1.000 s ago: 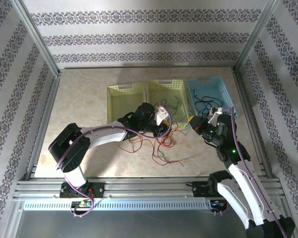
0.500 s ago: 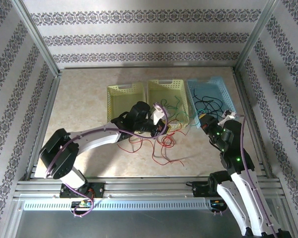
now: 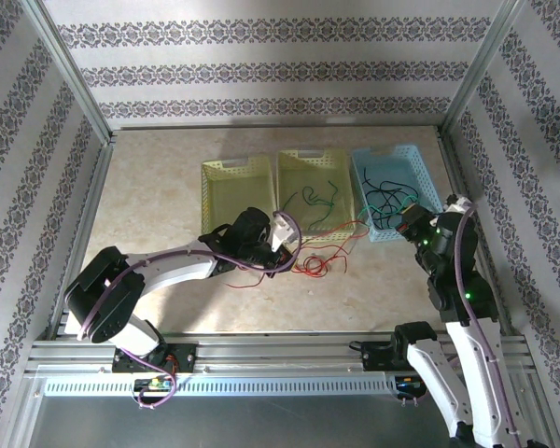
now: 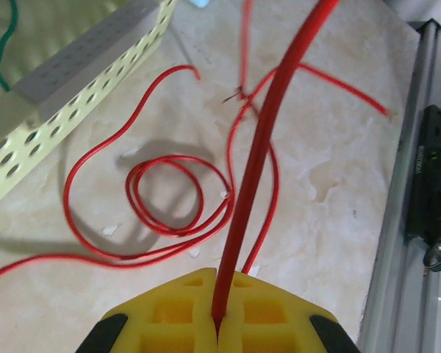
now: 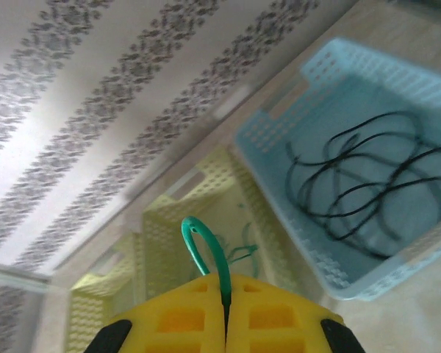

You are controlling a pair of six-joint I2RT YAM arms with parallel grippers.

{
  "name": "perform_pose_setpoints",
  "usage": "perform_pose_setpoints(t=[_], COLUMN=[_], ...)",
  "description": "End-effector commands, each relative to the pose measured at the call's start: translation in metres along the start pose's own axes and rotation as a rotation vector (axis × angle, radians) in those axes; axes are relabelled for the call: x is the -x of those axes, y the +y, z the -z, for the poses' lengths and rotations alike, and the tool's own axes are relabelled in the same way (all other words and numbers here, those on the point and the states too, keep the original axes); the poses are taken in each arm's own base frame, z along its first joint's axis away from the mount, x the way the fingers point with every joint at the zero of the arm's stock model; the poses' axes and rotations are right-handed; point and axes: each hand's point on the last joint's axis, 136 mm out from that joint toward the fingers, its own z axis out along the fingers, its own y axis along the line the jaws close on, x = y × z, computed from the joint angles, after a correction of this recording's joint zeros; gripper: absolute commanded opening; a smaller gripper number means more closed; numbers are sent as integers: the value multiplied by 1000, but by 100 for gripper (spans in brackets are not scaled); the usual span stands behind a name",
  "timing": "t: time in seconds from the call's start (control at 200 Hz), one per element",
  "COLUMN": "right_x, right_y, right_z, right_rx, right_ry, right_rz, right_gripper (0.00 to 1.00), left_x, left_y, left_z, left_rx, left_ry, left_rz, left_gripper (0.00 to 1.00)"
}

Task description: Untangle the cables

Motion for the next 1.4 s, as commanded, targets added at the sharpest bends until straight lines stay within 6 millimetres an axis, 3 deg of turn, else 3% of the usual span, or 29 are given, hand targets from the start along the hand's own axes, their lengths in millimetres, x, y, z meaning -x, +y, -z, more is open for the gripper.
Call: perform_pose_setpoints(t=[0.0,0.25,0.49,0.585,0.77,0.975,1.07,1.264,1.394], right_x=[23,55,65,66,63,38,20,-17,-47], right_y=[-27,-47,-58,-61,-58,1,24,54,62], right_z=[15,35,42,43,37,2,-19,-64,-96], right_rx=[-174,-352,-434,-449,-413,-60,61,135,110], right_ry=[-95,-213,-254,-259,-245,-108,-11,119,193], right_rz=[125,211,224,223,206,181,144,156,188], right_gripper=[0,0,0,0,0,0,0,0,0], left_x=[-17,-46,-62,-61,-30,-13,0,62,106], left_y=[12,31,78,79,47,16,11,20,14], left_z=[9,27,83,101,113,100,102,138,167], left_rx=[47,190,563,602,456,292,292,431,459], left_ry=[42,84,-7,-90,-235,-187,-218,-485,-678], left_rz=[13,37,88,108,60,-29,-65,-90,-79], left_gripper=[0,0,0,0,0,0,0,0,0])
